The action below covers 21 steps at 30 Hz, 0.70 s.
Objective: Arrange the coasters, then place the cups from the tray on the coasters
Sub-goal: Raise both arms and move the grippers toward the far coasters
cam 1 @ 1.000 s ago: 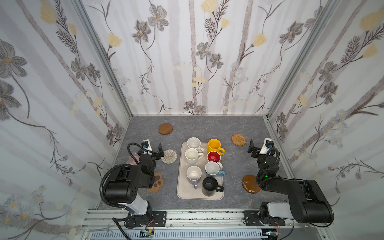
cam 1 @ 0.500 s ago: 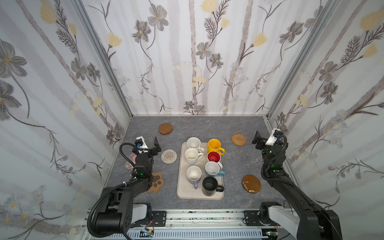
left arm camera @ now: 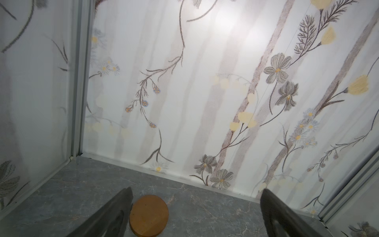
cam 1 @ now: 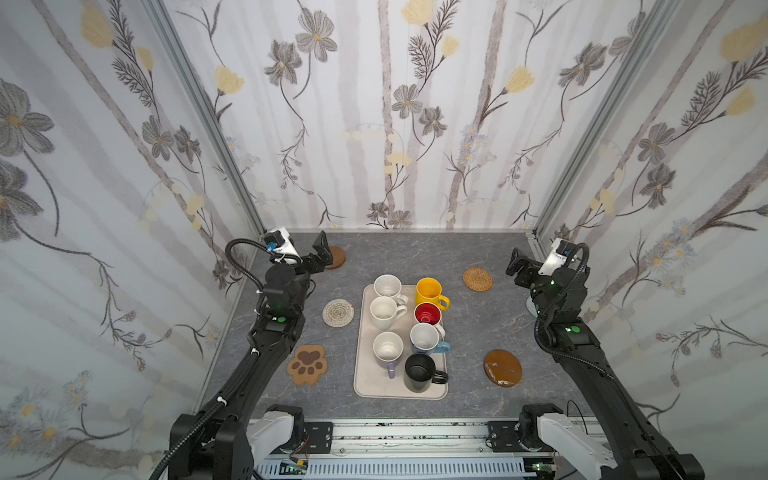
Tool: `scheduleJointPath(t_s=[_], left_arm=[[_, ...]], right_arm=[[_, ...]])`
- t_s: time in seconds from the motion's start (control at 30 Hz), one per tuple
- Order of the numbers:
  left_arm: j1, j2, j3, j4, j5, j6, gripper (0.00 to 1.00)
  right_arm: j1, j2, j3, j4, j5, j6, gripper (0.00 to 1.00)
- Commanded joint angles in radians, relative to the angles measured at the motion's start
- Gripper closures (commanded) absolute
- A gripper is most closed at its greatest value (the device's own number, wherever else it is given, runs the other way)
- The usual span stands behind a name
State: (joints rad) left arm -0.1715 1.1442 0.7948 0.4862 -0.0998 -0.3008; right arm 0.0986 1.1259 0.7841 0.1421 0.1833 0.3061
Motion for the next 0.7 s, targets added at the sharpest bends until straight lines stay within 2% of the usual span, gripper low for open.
scheduleJointPath(t_s=[0.0, 0.17, 0.43, 0.57, 0.67], left_arm=[[-0.02, 0.088, 0.107, -0.234, -0.024, -0.078, 0.0], [-0.066, 0.269, 0.259, -0.292, 0.02, -0.096, 0.0], [-0.198, 0.536, 0.462, -0.348, -0.083, -0.094, 0.0], [-0.226, 0.608, 0.464, -0.345, -0.09, -0.11, 0.0], [-0.227, 0.639, 0.471, -0.346, -0.057, -0.118, 0.0]], right_arm=[[0.01, 0.051, 0.053, -0.087, -0.053, 0.036, 0.01], [0.024, 0.161, 0.11, -0.119, -0.102, 0.048, 0.11], [0.026, 0.362, 0.17, -0.146, -0.122, 0.062, 0.25], [0.023, 0.461, 0.205, -0.156, -0.147, 0.071, 0.42], [0.021, 0.551, 0.238, -0.151, -0.182, 0.09, 0.6]])
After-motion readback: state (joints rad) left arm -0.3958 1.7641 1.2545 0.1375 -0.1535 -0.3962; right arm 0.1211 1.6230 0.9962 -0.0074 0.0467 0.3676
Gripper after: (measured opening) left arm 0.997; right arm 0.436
